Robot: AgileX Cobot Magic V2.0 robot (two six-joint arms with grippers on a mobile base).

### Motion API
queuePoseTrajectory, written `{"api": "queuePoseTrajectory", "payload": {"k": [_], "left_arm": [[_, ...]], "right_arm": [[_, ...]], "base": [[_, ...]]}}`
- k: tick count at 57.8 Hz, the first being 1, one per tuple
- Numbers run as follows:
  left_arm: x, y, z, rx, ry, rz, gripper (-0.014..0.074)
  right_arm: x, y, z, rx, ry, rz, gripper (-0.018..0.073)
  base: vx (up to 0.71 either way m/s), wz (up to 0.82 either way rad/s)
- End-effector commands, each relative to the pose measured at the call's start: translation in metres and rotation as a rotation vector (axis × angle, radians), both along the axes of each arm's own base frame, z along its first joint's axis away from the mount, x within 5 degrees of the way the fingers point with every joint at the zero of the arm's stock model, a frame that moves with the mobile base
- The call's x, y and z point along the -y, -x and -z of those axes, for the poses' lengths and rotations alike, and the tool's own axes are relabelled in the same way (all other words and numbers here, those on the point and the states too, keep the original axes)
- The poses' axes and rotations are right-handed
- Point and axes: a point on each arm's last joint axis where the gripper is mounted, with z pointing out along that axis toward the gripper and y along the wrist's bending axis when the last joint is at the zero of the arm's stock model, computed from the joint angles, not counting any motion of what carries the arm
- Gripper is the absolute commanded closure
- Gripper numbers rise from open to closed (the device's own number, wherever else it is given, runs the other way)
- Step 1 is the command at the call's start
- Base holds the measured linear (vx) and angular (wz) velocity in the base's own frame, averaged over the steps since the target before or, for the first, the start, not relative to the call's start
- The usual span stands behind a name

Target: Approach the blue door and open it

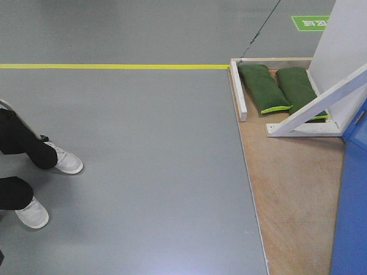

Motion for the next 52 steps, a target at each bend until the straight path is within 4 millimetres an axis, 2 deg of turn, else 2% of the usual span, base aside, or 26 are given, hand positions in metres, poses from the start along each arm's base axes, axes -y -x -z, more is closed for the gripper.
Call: {"api": "queuePoseTrajectory", "payload": {"k": [1,5,13,23,32,39,52], "left_arm": [[0.001,0.001,-0.017,0.124,0.009,0.011,0.0524],[0.001,0.001,-0.017,0.124,0.009,0.011,0.0524],[0.001,0.001,-0.017,0.124,0.009,0.011,0.0524],[0.001,0.001,-0.017,0.124,0.009,0.011,0.0524],[0.001,0.001,-0.017,0.124,0.009,0.011,0.0524],[0.001,0.001,-0.017,0.124,0.009,0.011,0.0524],[0.001,0.001,-0.017,0.124,0.009,0.011,0.0524]], "right_arm": [[0.013,-0.005,0.003,-0.039,-0.034,0.013,0.0547],[0.019,-0.006,0.005,-0.04,-0.03,0.034,0.0547],[0.023,0.012,0.003,-0.066,0.005,0.181,0.0547],[0.023,0.048,-0.001,-0.028,0.066,0.381,0.0547],[0.029,0.08,0.003,0.003,0.018,0.512,0.0547],[0.052,0.096,0.012,-0.004,-0.05,0.568,0.0547],[0.107,0.102,0.04,-0.087,-0.206,0.589,0.0547]], "base": [[0.0,0.0],[0.0,0.0],[0.0,0.0],[0.0,0.0],[0.0,0.0],[0.0,0.0],[0.0,0.0]]}}
